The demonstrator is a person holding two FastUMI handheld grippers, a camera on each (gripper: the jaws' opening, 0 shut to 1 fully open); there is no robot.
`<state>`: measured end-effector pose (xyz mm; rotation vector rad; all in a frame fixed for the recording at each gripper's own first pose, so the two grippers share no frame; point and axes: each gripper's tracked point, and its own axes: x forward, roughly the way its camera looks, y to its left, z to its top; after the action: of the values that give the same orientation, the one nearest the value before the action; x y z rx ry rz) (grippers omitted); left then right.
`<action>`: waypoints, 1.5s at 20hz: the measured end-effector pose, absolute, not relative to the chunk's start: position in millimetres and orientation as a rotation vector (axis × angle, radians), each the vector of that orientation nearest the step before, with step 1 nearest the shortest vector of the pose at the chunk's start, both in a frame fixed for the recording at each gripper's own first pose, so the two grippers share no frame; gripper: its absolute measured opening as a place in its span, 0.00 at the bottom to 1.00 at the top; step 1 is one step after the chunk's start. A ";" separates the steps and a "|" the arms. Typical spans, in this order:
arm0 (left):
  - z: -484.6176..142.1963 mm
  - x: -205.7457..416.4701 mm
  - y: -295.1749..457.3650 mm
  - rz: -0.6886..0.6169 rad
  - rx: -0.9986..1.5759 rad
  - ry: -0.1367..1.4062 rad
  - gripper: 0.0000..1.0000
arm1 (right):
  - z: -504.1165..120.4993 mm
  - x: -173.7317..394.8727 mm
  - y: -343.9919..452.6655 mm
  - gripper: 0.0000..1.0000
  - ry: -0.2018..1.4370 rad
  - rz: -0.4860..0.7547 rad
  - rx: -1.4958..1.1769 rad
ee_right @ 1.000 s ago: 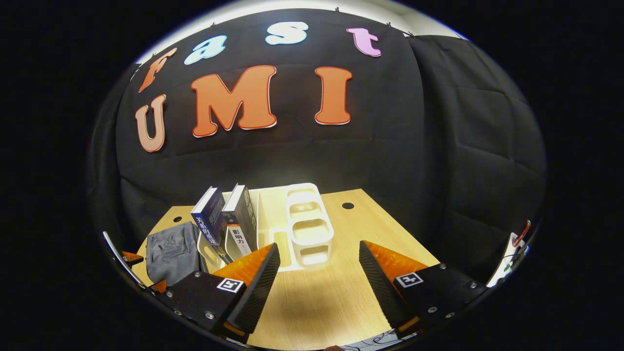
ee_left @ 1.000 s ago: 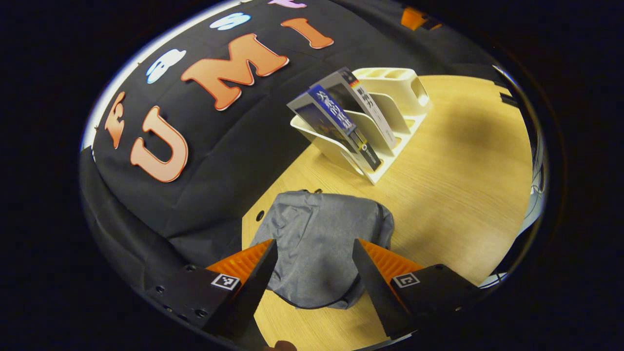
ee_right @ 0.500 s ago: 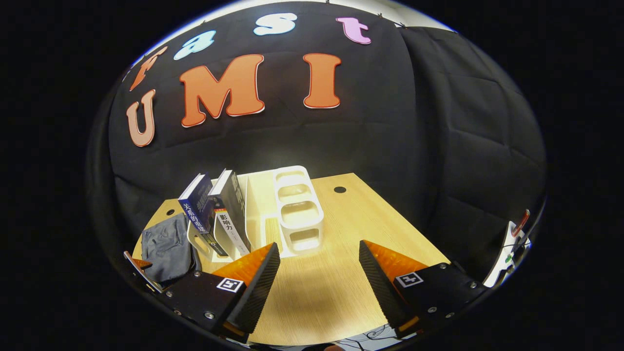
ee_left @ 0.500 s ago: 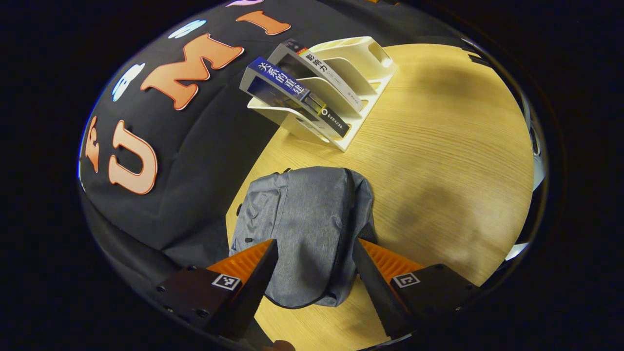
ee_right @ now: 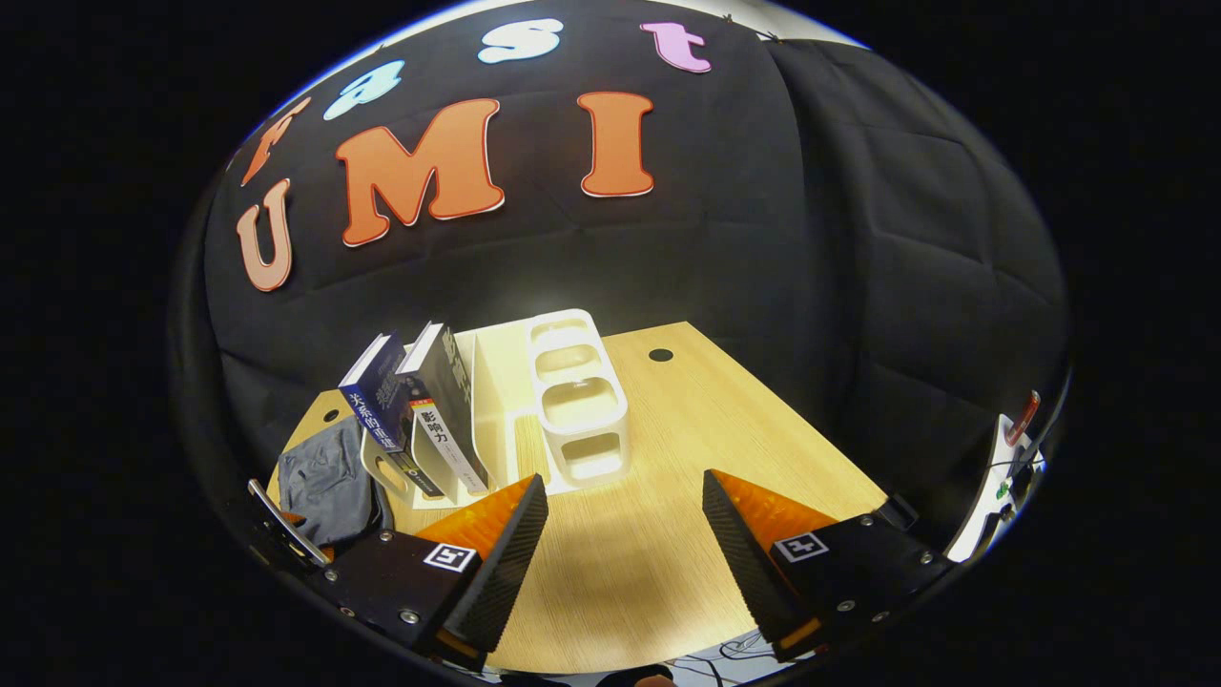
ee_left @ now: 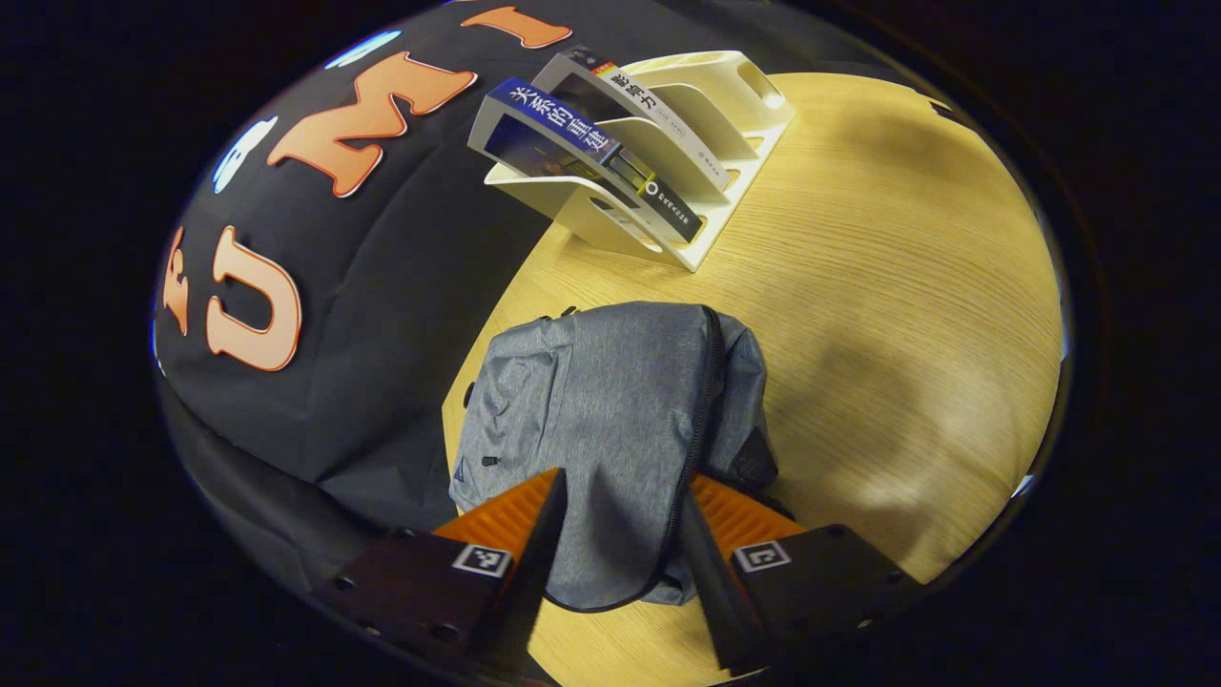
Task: Open the schoolbag, grab two books from the bookshelf and put them into the schoolbag.
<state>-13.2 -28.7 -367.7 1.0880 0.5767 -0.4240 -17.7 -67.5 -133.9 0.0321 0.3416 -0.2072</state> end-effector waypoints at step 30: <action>-163.2 95.5 7.6 -0.506 0.789 0.696 0.02 | -112.3 -29.1 23.5 0.98 0.293 -0.173 0.135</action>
<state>95.5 7.6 -163.2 0.7887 0.6960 -0.5058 -29.1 23.5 -112.3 0.1354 0.2925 -0.1725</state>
